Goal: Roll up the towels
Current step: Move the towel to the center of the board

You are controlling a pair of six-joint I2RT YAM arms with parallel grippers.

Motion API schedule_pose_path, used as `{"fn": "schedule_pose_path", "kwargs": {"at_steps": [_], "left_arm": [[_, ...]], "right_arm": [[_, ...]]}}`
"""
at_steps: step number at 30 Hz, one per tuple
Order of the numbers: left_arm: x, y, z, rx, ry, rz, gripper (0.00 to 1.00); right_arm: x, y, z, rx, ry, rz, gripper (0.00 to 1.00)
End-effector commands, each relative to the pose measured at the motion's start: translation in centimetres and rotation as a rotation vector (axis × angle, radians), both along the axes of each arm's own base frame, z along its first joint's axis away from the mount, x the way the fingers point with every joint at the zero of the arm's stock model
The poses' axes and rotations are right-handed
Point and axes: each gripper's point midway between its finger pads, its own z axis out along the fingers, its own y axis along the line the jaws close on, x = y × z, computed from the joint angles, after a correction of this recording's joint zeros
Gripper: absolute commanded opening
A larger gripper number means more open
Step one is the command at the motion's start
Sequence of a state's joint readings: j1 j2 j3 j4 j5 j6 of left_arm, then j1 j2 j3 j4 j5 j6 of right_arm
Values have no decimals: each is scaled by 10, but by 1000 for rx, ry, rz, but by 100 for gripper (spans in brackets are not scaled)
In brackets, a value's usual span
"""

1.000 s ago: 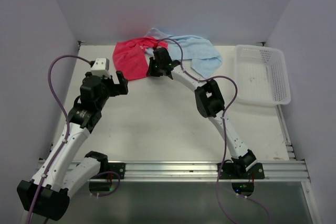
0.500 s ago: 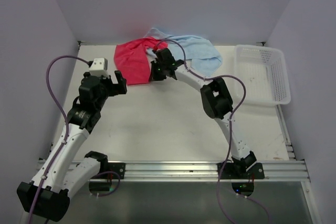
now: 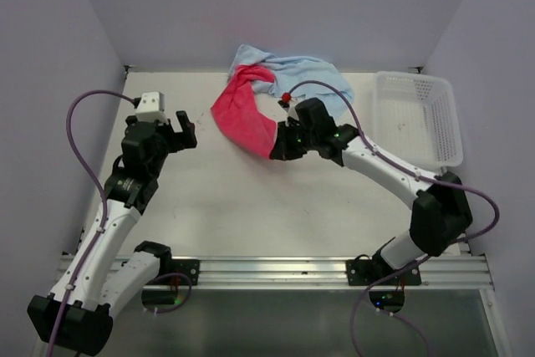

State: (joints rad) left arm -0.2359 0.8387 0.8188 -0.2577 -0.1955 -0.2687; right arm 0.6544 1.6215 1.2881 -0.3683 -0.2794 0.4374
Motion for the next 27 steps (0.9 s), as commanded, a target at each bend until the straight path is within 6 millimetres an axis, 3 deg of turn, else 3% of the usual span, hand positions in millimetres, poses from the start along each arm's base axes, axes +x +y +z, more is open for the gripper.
{"fn": "schedule_pose_path", "kwargs": {"at_steps": [1, 3, 4, 8, 12, 15, 19, 27], "left_arm": [[3, 6, 8, 11, -19, 23, 100], [6, 4, 5, 9, -7, 21, 100], [7, 4, 3, 8, -2, 22, 100], [16, -3, -10, -9, 58, 7, 100], [29, -28, -26, -69, 137, -85, 99], [47, -46, -42, -129, 201, -115, 97], [84, -87, -60, -138, 239, -199, 94], [161, -131, -85, -14, 213, -284, 94]], "right_arm": [[-31, -28, 4, 11, -19, -25, 0], [-44, -40, 14, 27, -50, -37, 0], [-53, -49, 3, 0, -28, -39, 0], [-75, -73, 0, -36, -27, -53, 0], [-91, -89, -8, -32, -33, -85, 0], [-96, -97, -30, -43, -13, -112, 0], [-99, -95, -55, -36, 23, -116, 0], [-95, -89, -68, -14, 44, -101, 0]]}}
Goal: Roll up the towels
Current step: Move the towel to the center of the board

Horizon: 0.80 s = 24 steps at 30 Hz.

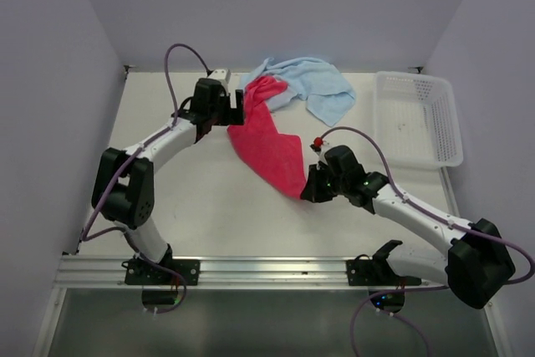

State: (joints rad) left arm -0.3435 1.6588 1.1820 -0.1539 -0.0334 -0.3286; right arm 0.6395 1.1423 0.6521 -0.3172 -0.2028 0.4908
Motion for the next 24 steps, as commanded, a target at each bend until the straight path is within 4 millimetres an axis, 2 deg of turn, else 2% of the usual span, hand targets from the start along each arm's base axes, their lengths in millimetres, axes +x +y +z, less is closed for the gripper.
{"fn": "schedule_pose_path", "kwargs": {"at_steps": [1, 3, 7, 10, 13, 16, 19, 24], "left_arm": [[52, -27, 33, -14, -165, -69, 94], [66, -36, 31, 21, -184, -104, 94], [111, -54, 10, 89, -167, -108, 94], [133, -68, 0, 87, -165, -133, 93], [148, -75, -16, 97, -140, -149, 91], [159, -73, -34, 141, -108, -138, 86], [166, -70, -47, 184, -95, -128, 74], [171, -63, -51, 213, -89, -95, 63]], "right_arm": [[11, 12, 9, 72, -40, 7, 0], [10, 13, 6, 78, -26, 16, 0], [10, 15, 1, 87, -4, 23, 0], [12, 17, 1, 91, -5, 30, 0], [15, 17, 0, 91, 2, 35, 0], [18, 16, -2, 94, 2, 33, 0], [23, 13, -7, 69, -1, 15, 0], [28, 11, -12, 51, 3, 5, 0]]}}
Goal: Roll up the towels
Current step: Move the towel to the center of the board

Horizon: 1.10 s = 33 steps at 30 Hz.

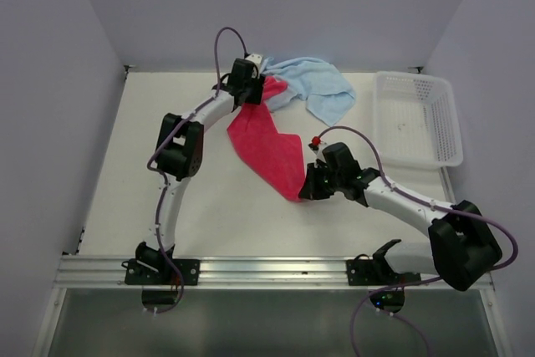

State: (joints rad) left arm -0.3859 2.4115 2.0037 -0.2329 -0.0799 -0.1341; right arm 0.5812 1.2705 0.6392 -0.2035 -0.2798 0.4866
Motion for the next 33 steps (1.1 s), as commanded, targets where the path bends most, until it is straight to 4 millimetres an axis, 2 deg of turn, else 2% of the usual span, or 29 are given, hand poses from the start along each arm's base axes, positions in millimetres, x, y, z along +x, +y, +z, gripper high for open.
{"fn": "schedule_pose_path", "kwargs": {"at_steps": [1, 2, 3, 5, 8, 9, 12, 15, 16, 18, 19, 21, 22, 24, 25, 27, 28, 30, 31, 33], "left_arm": [[11, 7, 22, 33, -42, 33, 58], [10, 8, 23, 23, -38, 47, 54], [10, 7, 23, 21, -40, 54, 46], [10, 8, 21, 17, -36, 59, 39], [11, 10, 14, -2, -1, 98, 19], [12, 11, 12, -16, 12, 110, 9], [14, 12, 14, -110, 40, 153, 0], [20, 19, 40, -199, 5, 188, 0], [23, 18, 61, -230, -33, 182, 0], [26, 19, 90, -279, -73, 179, 0], [26, 21, 120, -308, -123, 173, 0], [24, 28, 151, -338, -172, 184, 0], [18, 33, 181, -359, -222, 189, 0], [9, 40, 206, -371, -267, 204, 0], [-3, 44, 227, -385, -306, 201, 0], [-17, 51, 244, -399, -338, 213, 0], [-33, 58, 255, -410, -353, 227, 0], [-52, 69, 263, -422, -363, 260, 0], [-74, 81, 265, -443, -369, 306, 0], [-97, 96, 266, -464, -389, 362, 0]], "right_arm": [[13, 7, 9, 23, -48, 8, 0], [14, 7, 9, 25, -47, 7, 0], [14, 8, 10, 30, -46, 7, 0], [15, 10, 13, 41, -47, 5, 0], [14, 11, 18, 50, -51, 10, 0], [14, 10, 20, 49, -56, 9, 0], [15, 8, 22, 43, -63, -3, 0], [18, 7, 25, 44, -66, -6, 0], [19, 7, 27, 45, -66, -10, 0], [21, 7, 28, 44, -59, -16, 0], [25, 7, 33, 48, -66, -18, 0], [31, -1, 38, 18, -76, -44, 0], [41, -3, 51, 21, -105, -65, 0], [53, -13, 62, 26, -122, -113, 0], [59, -14, 75, 37, -139, -128, 0], [70, -21, 86, 37, -164, -161, 0], [75, -22, 96, 40, -173, -170, 0], [80, -27, 108, 34, -188, -180, 0], [81, -29, 116, 29, -195, -185, 0], [78, -33, 128, 40, -219, -190, 0]]}}
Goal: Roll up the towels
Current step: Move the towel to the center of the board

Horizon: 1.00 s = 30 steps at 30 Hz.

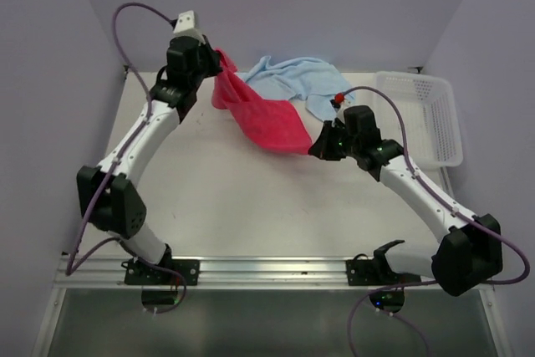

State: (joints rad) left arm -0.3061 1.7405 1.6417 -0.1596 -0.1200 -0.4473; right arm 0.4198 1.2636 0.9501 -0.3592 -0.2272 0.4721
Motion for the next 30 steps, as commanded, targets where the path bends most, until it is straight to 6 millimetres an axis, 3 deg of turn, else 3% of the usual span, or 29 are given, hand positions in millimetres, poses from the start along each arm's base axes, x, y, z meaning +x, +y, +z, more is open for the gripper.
{"fn": "schedule_pose_path", "kwargs": {"at_steps": [1, 2, 3, 4, 5, 6, 8, 9, 10, 11, 12, 15, 19, 21, 24, 30], "left_arm": [[-47, 34, 18, -97, -78, 136, 0], [-58, 39, 13, -136, -69, 163, 0], [-72, 47, -15, -128, -17, 189, 0], [-89, 52, -9, -165, -21, 200, 0], [-99, 54, -18, -176, 1, 202, 3], [-113, 53, -50, -172, 69, 195, 8], [-136, 50, -66, -226, 111, 167, 11], [-153, 45, -101, -231, 184, 135, 17], [-163, 42, -102, -273, 181, 118, 26], [-172, 40, -113, -283, 207, 105, 39], [-186, 39, -134, -283, 259, 89, 45], [-206, 42, -144, -279, 289, 82, 55], [-222, 62, -115, -235, 214, 126, 57], [-222, 69, -94, -214, 155, 142, 57], [-217, 78, -79, -153, 135, 169, 57], [-205, 67, -83, -119, 180, 121, 61]], "right_arm": [[-8, -10, 29, -9, -49, -5, 0], [-12, -12, 32, -11, -61, -4, 0], [-14, -14, 31, -15, -60, -7, 0], [-20, -19, 22, -30, -38, -13, 0], [-24, -21, 19, -31, -32, -14, 0], [-27, -23, 15, -34, -22, -17, 0], [-38, -28, -6, -50, 22, -24, 0], [-41, -31, -12, -55, 29, -31, 0], [-49, -34, -27, -68, 55, -30, 0], [-52, -36, -35, -75, 72, -35, 0], [-56, -38, -42, -83, 84, -39, 0], [-70, -44, -65, -99, 142, -42, 0], [-80, -49, -84, -123, 178, -46, 0], [-81, -51, -87, -136, 184, -52, 0], [-80, -54, -91, -157, 202, -64, 0], [-68, -69, -81, -230, 160, -127, 0]]}}
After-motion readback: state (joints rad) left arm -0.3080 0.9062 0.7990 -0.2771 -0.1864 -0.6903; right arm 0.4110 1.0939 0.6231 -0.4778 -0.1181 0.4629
